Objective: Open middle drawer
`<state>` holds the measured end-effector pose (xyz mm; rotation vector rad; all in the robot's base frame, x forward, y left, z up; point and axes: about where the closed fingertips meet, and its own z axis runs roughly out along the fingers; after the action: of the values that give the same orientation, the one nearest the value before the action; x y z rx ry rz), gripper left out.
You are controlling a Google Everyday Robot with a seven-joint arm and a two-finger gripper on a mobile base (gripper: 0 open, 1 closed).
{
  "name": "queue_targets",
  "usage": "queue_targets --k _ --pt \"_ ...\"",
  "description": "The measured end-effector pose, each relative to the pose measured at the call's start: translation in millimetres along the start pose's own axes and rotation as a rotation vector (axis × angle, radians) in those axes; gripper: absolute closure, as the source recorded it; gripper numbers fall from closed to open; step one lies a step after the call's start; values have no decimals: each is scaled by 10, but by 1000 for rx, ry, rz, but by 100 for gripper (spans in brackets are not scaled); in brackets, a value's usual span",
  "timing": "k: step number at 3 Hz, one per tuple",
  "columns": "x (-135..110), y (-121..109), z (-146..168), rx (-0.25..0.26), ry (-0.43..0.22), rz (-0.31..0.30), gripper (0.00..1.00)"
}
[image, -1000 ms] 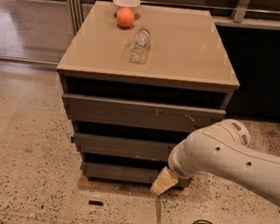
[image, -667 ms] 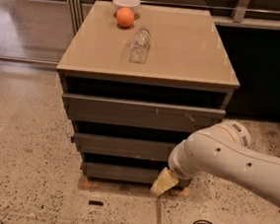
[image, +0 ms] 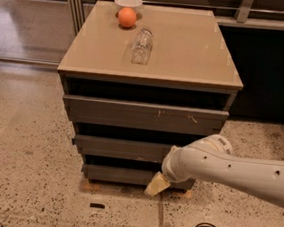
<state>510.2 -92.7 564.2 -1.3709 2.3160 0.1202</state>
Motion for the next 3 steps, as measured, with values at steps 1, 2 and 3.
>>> queue_targets --k 1,2,3 --pt "-35 -11 508 -48 -51 45 0" --pt "-35 -11 509 -48 -51 45 0" --pt "-25 -96 592 -39 -83 28 0"
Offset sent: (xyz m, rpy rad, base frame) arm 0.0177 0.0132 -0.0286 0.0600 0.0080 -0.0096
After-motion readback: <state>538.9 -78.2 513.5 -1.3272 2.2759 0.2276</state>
